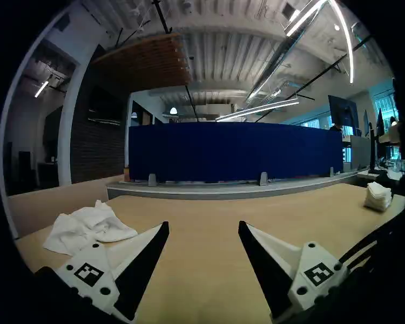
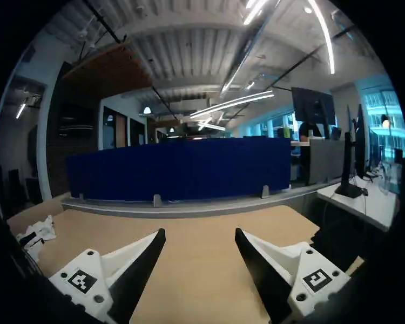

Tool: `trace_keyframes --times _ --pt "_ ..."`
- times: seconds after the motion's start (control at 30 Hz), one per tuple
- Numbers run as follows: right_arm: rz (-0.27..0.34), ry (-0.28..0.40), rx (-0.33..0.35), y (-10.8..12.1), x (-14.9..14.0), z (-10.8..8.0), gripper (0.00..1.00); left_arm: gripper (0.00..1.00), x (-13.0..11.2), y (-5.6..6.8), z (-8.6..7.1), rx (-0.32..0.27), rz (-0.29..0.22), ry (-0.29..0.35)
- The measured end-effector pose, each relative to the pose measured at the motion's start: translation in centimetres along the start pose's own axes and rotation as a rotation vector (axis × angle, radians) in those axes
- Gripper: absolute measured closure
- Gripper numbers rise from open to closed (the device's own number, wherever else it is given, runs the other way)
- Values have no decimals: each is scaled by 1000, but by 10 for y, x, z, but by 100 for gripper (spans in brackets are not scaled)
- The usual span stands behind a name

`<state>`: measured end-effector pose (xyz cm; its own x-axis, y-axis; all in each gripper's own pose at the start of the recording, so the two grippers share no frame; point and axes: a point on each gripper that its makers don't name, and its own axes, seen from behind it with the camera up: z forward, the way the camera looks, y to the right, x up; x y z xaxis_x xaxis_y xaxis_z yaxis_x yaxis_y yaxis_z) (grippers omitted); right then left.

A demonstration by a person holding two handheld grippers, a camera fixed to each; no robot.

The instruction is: Fold towel

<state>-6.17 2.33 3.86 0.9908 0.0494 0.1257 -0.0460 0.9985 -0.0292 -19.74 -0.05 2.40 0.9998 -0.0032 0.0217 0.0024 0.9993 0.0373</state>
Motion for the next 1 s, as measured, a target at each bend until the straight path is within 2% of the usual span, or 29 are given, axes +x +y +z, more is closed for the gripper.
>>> trace_keyframes --times 0.37,0.6,0.8,1.0 --pt "-47 35 -14 29 -33 8 0 5 0 1 0 0 0 0" --pt "-88 45 7 32 -69 17 0 5 1 1 1 0 0 0" --pt "-65 38 24 27 -96 22 0 5 1 1 0 0 0 0" --pt "-36 39 19 22 -110 28 0 5 2 1 0 0 -1 0"
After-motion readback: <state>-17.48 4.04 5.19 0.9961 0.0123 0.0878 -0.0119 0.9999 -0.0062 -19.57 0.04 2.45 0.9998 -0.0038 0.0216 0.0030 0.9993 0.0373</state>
